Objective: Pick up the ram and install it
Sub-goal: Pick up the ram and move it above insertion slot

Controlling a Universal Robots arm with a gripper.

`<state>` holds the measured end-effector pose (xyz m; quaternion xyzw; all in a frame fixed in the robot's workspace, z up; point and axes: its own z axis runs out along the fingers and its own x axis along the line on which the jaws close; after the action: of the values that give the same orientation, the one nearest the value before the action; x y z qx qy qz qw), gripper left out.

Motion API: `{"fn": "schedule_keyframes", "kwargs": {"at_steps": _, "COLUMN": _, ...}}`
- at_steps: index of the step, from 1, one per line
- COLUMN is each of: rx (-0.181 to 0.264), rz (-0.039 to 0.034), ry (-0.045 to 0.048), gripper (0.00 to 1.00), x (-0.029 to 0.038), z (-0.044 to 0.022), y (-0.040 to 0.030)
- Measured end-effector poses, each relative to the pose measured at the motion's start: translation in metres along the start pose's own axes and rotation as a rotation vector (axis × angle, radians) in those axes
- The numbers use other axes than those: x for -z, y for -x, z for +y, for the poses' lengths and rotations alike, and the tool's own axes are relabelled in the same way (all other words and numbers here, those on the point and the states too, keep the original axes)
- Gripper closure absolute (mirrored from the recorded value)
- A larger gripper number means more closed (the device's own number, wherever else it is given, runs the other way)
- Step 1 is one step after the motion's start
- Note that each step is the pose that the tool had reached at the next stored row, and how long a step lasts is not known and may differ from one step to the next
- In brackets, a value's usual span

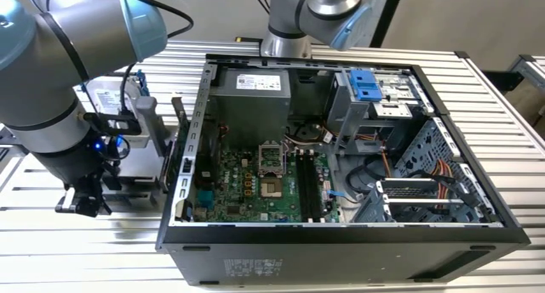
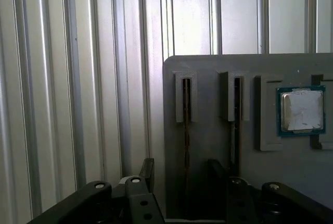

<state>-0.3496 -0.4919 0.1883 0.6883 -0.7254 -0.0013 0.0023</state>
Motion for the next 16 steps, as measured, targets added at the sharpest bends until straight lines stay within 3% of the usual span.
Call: {"fn": "schedule_keyframes", "kwargs": {"at_steps": 16, "rx": 0.000, "rz": -0.0008, "ry": 0.0001, "gripper": 0.00, "x": 0.0000, "z": 0.0000, "y": 0.0000}}
